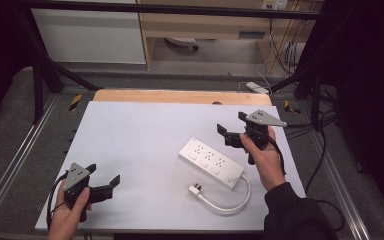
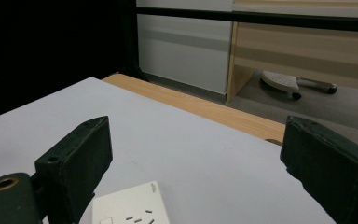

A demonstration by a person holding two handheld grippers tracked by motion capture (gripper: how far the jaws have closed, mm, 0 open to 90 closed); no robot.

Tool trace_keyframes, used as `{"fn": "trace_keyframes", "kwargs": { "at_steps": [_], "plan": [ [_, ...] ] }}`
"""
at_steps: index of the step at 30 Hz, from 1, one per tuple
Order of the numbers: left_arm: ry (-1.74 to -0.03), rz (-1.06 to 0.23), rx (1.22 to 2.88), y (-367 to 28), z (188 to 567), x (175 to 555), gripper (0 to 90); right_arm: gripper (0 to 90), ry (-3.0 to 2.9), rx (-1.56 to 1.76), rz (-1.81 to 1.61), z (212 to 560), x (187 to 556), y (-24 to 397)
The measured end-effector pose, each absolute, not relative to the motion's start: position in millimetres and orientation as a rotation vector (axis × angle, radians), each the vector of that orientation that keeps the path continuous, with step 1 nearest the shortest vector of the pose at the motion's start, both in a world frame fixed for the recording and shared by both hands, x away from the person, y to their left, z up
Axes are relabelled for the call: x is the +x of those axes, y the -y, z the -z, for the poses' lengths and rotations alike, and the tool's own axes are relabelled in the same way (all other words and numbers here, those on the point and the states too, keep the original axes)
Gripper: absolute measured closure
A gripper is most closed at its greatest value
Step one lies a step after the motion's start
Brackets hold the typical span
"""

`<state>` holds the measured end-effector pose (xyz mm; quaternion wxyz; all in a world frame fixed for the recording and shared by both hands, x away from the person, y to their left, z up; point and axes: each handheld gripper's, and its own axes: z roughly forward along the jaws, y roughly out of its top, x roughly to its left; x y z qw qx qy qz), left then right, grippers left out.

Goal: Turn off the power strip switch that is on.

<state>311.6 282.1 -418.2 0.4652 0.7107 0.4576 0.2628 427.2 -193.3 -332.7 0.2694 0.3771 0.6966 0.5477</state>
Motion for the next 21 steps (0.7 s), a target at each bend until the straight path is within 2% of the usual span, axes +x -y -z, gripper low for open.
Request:
{"fn": "trace_keyframes", "kwargs": {
  "at_steps": [9, 21],
  "plan": [
    [-1.125, -0.652, 1.740, -282, 417, 311, 5.8, 11.0, -1.824, 1.026, -1.503, 334, 406, 226],
    [-1.123, -0.656, 1.737, -282, 418, 311, 5.8, 7.8, -1.748, 1.071, -1.483, 352, 373, 267]
  ]
}}
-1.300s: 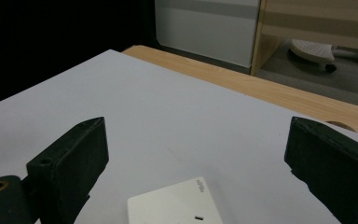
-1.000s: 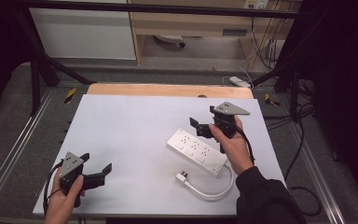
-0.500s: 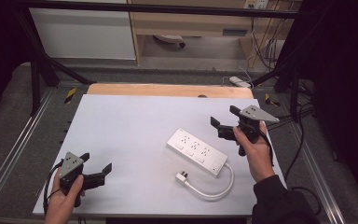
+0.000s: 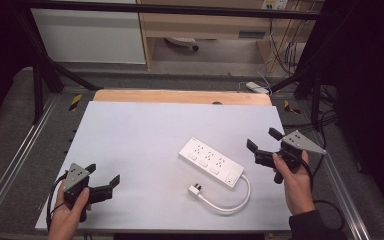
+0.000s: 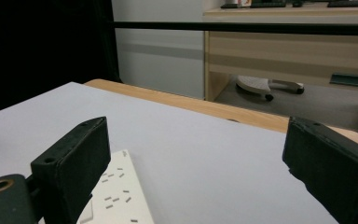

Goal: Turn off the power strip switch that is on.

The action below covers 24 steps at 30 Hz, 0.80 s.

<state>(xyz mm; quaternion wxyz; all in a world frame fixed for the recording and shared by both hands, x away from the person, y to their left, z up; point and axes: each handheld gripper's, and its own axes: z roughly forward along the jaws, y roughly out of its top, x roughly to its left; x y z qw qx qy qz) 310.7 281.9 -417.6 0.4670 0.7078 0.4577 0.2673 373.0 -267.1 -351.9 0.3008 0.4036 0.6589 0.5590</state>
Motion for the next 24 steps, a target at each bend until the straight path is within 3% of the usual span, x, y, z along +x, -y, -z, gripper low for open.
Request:
{"fn": "trace_keyframes", "kwargs": {
  "at_steps": [24],
  "plan": [
    [-1.109, -0.644, 1.741, -282, 419, 311, 5.8, 4.0, -1.779, 1.120, -1.401, 415, 337, 295]
  ]
}}
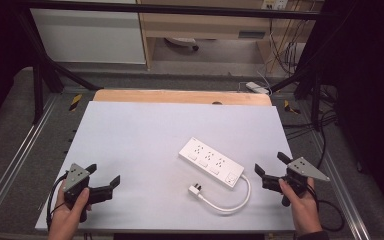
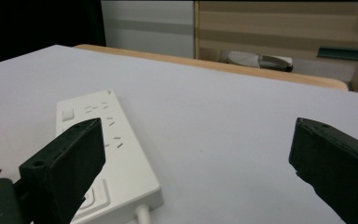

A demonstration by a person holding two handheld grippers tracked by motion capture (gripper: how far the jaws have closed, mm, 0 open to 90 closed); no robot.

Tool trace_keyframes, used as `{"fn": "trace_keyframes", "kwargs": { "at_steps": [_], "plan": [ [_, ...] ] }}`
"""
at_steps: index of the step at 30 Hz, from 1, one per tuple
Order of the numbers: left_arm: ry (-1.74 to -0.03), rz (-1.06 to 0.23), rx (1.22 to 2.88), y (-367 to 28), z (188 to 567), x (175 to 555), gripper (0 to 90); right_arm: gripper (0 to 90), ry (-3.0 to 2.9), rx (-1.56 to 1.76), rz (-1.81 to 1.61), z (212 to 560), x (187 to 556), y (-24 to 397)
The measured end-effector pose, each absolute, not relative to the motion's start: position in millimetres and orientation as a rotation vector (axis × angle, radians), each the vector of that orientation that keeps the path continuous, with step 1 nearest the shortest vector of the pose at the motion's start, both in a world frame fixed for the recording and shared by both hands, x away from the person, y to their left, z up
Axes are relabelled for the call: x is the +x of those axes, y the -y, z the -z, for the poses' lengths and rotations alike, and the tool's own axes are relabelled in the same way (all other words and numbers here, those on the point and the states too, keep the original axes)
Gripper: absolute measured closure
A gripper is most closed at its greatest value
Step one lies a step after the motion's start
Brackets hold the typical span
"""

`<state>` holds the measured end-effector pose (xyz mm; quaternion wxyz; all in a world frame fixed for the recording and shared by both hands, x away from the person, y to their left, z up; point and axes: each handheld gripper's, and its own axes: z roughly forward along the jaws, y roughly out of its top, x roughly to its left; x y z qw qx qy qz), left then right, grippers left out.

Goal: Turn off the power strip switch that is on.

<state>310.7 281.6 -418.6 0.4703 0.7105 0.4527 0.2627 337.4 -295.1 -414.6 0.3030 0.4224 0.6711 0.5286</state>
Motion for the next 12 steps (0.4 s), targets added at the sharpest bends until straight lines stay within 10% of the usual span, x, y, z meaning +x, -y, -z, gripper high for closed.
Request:
{"fn": "trace_keyframes", "kwargs": {
  "at_steps": [12],
  "plan": [
    [-1.109, -0.646, 1.739, -281, 418, 311, 5.8, 3.4, -1.898, 1.164, -1.313, 439, 341, 281]
  ]
}}
